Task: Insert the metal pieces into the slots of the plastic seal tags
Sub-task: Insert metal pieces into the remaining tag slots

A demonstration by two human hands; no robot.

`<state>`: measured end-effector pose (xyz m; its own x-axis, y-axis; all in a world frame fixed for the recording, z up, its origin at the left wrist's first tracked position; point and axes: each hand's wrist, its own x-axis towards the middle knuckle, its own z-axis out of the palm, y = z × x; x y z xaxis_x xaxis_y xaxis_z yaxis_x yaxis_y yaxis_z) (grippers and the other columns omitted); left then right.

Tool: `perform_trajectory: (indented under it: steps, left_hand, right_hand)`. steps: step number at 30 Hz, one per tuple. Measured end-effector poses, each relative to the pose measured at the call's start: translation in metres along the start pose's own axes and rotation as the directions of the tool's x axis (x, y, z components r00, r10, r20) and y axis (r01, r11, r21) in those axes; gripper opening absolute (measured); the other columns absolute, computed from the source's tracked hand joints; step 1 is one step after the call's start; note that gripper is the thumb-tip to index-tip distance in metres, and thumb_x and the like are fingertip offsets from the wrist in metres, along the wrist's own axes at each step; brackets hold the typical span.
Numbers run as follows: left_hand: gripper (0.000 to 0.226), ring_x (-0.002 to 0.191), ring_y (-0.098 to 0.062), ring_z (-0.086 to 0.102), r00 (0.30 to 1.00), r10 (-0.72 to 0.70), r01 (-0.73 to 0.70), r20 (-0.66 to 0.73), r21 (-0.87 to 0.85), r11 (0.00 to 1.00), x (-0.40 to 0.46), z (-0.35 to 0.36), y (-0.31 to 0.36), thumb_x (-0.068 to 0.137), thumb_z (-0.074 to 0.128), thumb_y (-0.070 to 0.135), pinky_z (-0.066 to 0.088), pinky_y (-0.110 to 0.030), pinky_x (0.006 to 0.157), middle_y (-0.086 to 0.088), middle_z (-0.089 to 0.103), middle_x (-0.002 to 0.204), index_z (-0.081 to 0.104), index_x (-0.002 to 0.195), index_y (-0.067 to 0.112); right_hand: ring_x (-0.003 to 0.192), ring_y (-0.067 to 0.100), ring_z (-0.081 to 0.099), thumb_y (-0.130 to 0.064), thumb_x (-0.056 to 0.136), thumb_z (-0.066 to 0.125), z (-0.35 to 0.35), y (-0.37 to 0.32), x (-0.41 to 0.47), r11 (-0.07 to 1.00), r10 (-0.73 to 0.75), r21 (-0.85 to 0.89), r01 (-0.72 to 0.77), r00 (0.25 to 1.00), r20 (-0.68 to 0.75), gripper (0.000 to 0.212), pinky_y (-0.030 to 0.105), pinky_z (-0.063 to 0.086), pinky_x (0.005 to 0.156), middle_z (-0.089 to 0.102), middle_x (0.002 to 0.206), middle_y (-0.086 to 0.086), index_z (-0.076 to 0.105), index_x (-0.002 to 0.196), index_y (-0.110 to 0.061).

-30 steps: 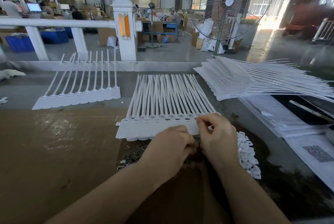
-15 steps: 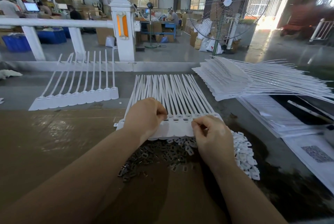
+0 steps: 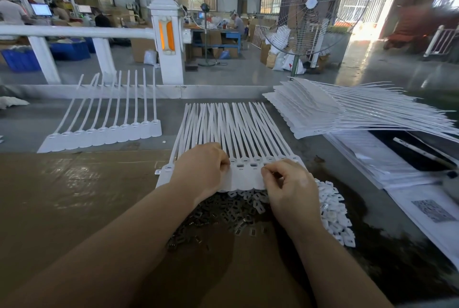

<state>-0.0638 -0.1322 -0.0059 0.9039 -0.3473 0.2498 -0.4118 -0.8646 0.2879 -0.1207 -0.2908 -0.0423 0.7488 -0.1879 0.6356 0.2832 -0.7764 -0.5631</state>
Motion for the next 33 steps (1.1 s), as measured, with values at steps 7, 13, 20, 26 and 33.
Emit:
perform_trajectory:
  steps: [7, 13, 20, 26, 33]
  left_hand:
    - [0.031, 0.096, -0.014, 0.05, 0.993, 0.111, -0.109, -0.027, 0.085, 0.99, -0.01, 0.007, -0.004, 0.097, 0.042, 0.027, 0.047, -0.031, 0.086, 0.006, 0.056, 0.102, 0.07, 0.108, 0.02]
    - [0.031, 0.096, -0.013, 0.046, 0.987, 0.158, -0.154, -0.031, 0.096, 0.983, -0.012, 0.011, -0.008, 0.098, 0.041, 0.028, 0.044, -0.032, 0.089, 0.007, 0.055, 0.1, 0.069, 0.109, 0.019]
    - [0.034, 0.096, -0.013, 0.044, 0.979, 0.2, -0.202, 0.027, 0.13, 0.971, -0.013, 0.01, -0.012, 0.099, 0.038, 0.03, 0.042, -0.03, 0.09, 0.006, 0.053, 0.103, 0.066, 0.114, 0.02]
    - [0.031, 0.104, -0.008, 0.047, 0.982, 0.183, -0.184, 0.042, 0.018, 0.983, -0.012, 0.003, -0.016, 0.098, 0.043, 0.026, 0.033, -0.015, 0.092, 0.01, 0.055, 0.111, 0.063, 0.122, 0.024]
    - [0.028, 0.099, -0.007, 0.052, 0.985, 0.17, -0.169, 0.011, -0.052, 0.984, -0.01, 0.0, -0.017, 0.093, 0.048, 0.011, 0.036, -0.013, 0.085, 0.01, 0.058, 0.107, 0.068, 0.112, 0.019]
  right_hand:
    - [0.076, 0.019, 0.058, -0.006, 0.082, 0.065, 0.0, -0.001, 0.0, 1.0, -0.01, -0.014, 0.01, 1.0, 0.0, 0.006, 0.039, 0.05, 0.071, 0.066, 0.079, 0.002, 0.069, 0.078, -0.006]
    - [0.076, 0.017, 0.057, -0.006, 0.082, 0.065, 0.0, 0.0, 0.0, 1.0, 0.002, -0.021, -0.002, 1.0, 0.01, 0.006, 0.037, 0.05, 0.07, 0.066, 0.079, 0.0, 0.069, 0.078, -0.007]
    - [0.075, 0.018, 0.056, -0.006, 0.082, 0.065, 0.001, 0.001, 0.0, 0.999, 0.002, -0.045, -0.001, 1.0, 0.018, 0.006, 0.035, 0.049, 0.07, 0.065, 0.078, 0.002, 0.069, 0.077, -0.006]
    - [0.077, 0.018, 0.055, -0.006, 0.082, 0.065, 0.0, 0.0, -0.001, 0.999, 0.006, -0.053, -0.005, 0.999, 0.032, 0.006, 0.033, 0.047, 0.072, 0.065, 0.079, 0.003, 0.069, 0.078, -0.005]
    - [0.077, 0.017, 0.055, -0.006, 0.082, 0.065, 0.0, 0.001, -0.001, 0.999, 0.011, -0.042, -0.01, 0.999, 0.034, 0.006, 0.033, 0.047, 0.072, 0.065, 0.078, 0.002, 0.069, 0.078, -0.005]
